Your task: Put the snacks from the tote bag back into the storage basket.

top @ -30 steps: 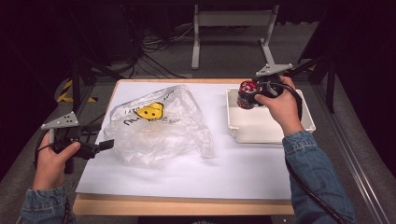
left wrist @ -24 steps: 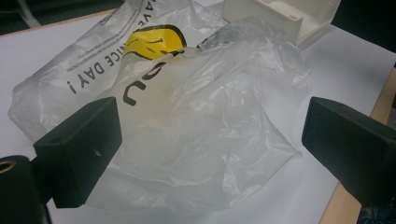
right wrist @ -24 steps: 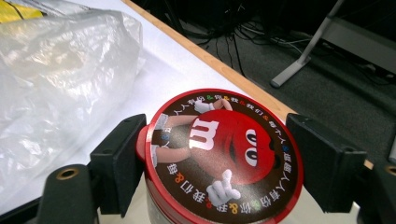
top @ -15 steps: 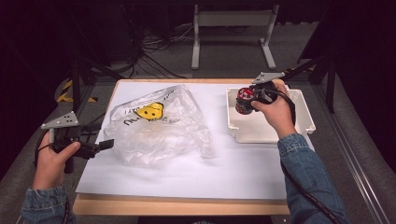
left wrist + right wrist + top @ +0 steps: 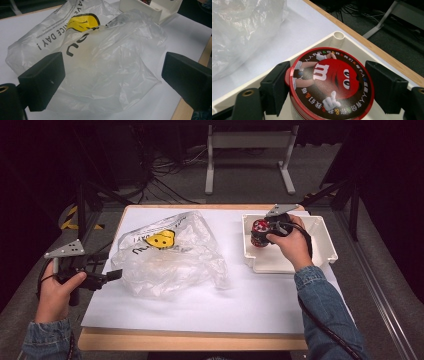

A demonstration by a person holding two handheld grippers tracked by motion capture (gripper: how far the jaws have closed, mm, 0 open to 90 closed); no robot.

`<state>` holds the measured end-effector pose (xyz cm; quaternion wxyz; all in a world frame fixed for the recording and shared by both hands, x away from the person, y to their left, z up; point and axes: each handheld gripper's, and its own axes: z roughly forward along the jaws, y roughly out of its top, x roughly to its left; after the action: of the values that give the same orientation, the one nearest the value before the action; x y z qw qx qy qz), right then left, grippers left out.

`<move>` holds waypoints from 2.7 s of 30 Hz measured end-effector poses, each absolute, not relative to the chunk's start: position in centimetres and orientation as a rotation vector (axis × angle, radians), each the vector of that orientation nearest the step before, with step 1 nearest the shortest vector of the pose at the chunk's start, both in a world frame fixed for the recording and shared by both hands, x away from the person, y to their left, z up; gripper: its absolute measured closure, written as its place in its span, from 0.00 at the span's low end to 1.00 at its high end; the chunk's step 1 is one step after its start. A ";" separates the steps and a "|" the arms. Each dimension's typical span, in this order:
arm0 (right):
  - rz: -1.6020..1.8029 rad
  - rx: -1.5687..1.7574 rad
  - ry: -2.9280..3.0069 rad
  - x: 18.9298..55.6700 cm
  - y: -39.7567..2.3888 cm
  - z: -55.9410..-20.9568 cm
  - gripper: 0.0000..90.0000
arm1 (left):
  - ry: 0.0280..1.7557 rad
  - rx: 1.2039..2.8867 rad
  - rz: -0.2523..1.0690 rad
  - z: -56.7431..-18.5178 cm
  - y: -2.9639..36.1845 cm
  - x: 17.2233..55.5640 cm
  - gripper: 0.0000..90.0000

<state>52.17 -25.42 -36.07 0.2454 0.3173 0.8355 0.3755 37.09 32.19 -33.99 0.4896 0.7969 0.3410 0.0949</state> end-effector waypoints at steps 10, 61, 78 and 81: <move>1.024 0.854 2.292 52.4 -25.2 -37.2 0.26 | 0.827 1.934 0.229 -34.0 32.2 37.1 0.07; 1.027 0.747 2.405 52.1 -24.8 -39.8 0.26 | 0.826 1.937 0.229 -34.0 32.2 37.1 0.06; 1.062 0.783 2.391 51.8 -25.2 -38.6 0.10 | 0.826 1.944 0.225 -34.1 32.0 37.2 0.06; 1.085 0.781 2.371 51.3 -25.6 -37.6 0.09 | 0.825 1.947 0.216 -34.2 31.8 37.2 0.06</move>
<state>51.33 -25.57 -37.57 0.2085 0.2808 0.8519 0.3898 37.22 31.76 -34.22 0.4866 0.8002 0.3392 0.0886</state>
